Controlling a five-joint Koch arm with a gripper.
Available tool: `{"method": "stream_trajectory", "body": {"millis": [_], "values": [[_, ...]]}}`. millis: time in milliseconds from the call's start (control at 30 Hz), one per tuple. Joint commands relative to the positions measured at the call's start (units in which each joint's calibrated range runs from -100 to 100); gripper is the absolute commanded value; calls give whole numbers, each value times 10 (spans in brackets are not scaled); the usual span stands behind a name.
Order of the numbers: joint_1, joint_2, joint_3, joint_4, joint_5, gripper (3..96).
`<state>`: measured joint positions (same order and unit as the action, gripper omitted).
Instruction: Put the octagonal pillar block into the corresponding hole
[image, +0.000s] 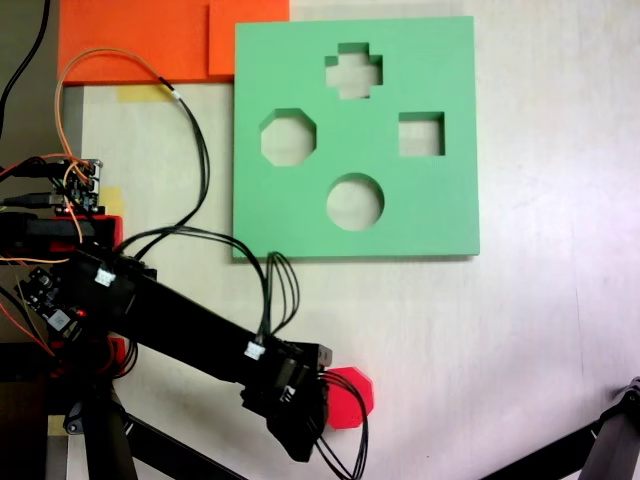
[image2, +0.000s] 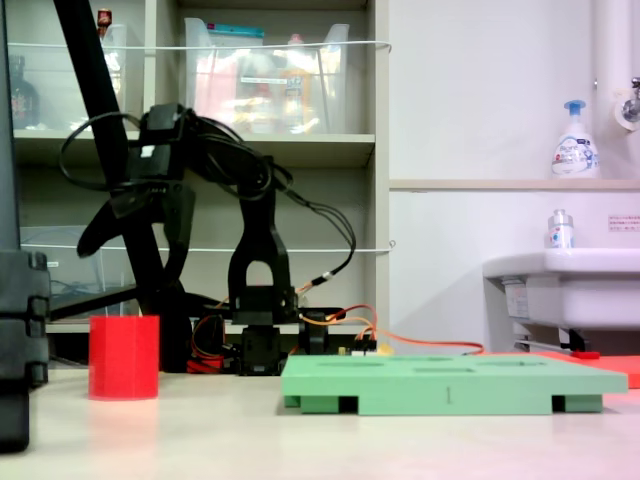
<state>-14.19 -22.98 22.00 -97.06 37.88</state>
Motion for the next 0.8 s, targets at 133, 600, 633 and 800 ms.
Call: {"method": "stream_trajectory", "body": {"millis": [133,600,633,800], "values": [[6,85,52,-29,0,710],[42,210,132,-29,34,803],[42,217,138,-29,32,803],[39,265,146,-29,21,801]]}}
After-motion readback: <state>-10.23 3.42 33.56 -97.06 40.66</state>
